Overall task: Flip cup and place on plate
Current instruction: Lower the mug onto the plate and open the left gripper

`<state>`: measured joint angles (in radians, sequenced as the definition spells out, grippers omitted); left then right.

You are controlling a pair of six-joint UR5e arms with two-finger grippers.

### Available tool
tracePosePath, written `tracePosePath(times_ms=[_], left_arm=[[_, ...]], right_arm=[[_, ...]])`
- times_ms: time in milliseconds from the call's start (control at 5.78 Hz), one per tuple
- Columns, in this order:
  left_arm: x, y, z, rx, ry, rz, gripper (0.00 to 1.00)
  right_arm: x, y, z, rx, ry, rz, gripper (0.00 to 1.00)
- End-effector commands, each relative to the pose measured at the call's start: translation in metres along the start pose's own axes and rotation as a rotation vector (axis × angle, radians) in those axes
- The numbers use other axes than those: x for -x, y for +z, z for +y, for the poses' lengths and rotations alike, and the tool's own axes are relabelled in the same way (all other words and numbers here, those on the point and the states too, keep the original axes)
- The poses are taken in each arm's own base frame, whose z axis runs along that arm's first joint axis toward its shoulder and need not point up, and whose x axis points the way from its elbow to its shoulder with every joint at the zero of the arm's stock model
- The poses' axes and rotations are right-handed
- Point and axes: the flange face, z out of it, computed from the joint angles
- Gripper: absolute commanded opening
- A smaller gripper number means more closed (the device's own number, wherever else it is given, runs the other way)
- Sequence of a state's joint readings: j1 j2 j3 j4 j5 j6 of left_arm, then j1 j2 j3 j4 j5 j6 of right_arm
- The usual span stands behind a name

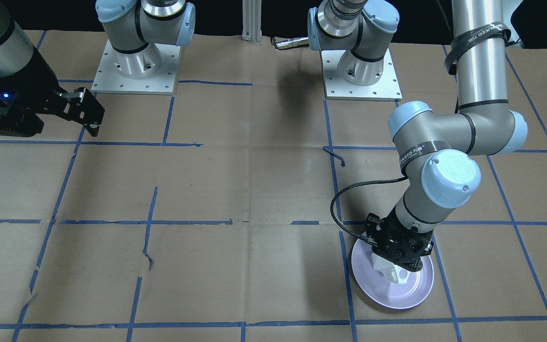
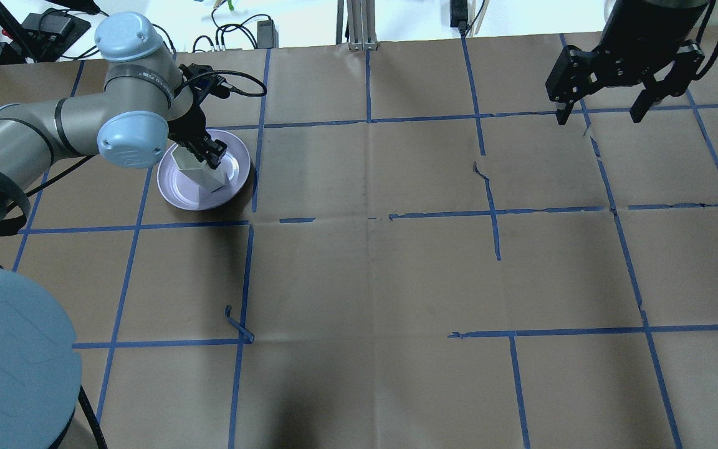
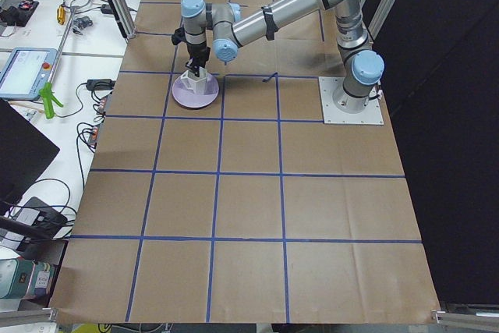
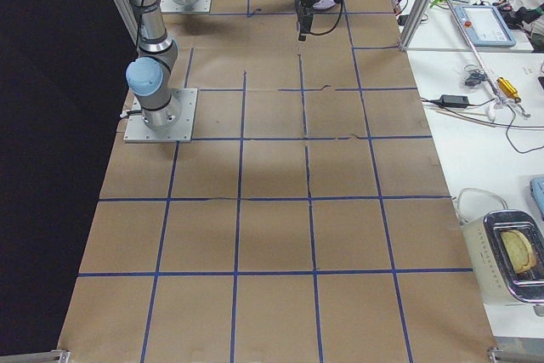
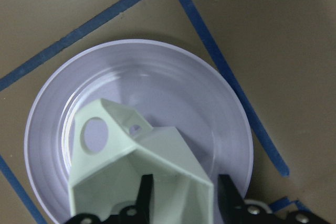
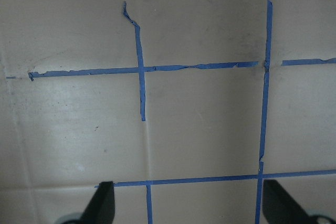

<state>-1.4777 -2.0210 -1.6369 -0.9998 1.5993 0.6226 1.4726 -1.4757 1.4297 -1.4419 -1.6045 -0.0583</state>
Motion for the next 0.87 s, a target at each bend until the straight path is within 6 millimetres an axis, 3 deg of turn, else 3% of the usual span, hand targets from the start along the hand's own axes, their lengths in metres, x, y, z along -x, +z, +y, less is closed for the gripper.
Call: tracePosePath(times_ms=[0, 346, 692], left_arm=[[-0.005, -0.041, 0.0, 0.008, -0.079, 0.011, 0.98], [-0.022, -0.131, 0.001, 0.025, -0.298, 0.052, 0.98], [-0.062, -0.202, 0.012, 0.052, -0.37, 0.058, 0.98]], right_arm=[[0.0, 0.0, 0.0, 0.0, 0.0, 0.0, 1.0], [0.0, 0.0, 0.0, 0.0, 0.0, 0.0, 1.0], [0.0, 0.0, 0.0, 0.0, 0.0, 0.0, 1.0]])
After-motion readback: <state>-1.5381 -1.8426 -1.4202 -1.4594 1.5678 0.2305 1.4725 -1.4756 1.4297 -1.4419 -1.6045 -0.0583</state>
